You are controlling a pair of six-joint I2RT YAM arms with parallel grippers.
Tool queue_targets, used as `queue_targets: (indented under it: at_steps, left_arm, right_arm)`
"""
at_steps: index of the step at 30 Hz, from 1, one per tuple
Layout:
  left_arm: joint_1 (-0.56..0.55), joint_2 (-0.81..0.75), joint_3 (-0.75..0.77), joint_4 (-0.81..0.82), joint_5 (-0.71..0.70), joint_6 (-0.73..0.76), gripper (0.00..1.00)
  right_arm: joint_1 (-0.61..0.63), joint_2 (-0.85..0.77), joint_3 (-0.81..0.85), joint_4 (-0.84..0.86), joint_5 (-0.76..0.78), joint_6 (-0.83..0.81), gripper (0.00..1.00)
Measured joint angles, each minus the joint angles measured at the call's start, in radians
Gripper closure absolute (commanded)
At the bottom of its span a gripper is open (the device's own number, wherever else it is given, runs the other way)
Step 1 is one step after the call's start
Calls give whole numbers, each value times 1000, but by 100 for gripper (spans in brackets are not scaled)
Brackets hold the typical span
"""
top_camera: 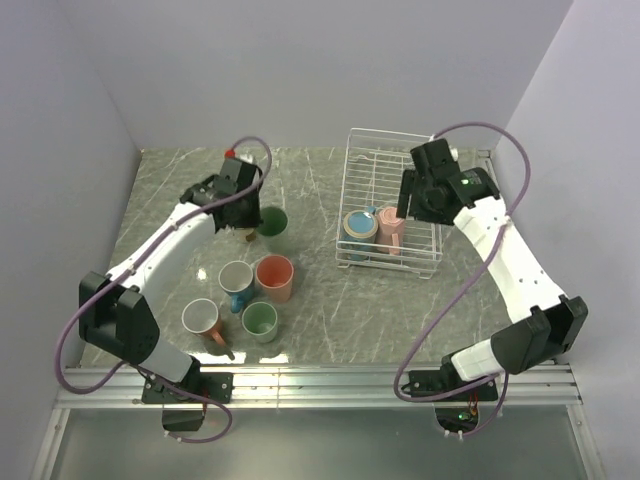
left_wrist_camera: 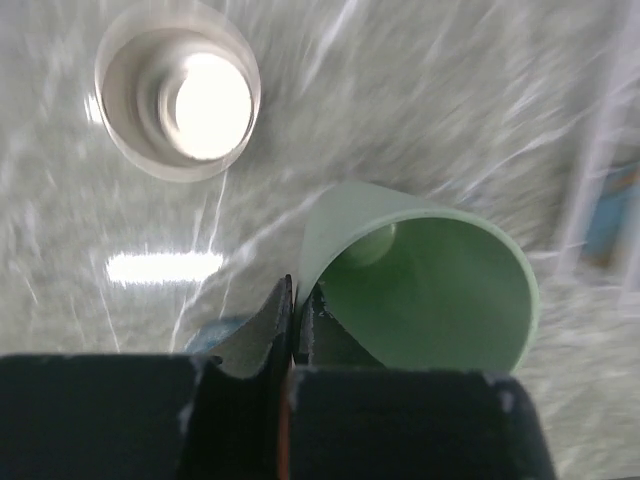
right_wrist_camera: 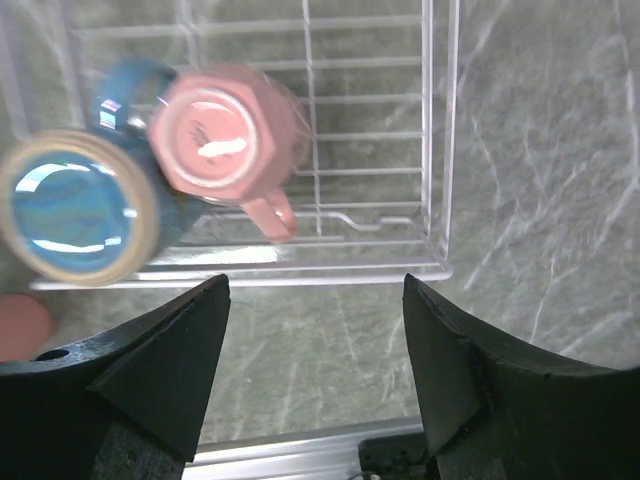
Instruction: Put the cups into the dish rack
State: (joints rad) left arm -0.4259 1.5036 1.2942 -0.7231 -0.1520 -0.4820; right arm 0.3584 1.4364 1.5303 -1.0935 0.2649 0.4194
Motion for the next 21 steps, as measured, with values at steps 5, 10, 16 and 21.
queue_targets:
  at_steps: [5,10,16,21]
  left_arm:
    - [8,-2,238,14,58,26,100]
    - [56,-82,220,251,356,-24,100]
    - [127,-254,-28,707,687,-293,100]
    - [158,-322,-198,1083,814,-548,100]
  right_arm:
    - [3,-10,204,25,-145,-11,11]
    - [-10,-36,250,195,-548,63,4]
    - [-32,-90,32,573,-954,342,3]
    - [-42,-93,-75,808,-1100,531,2]
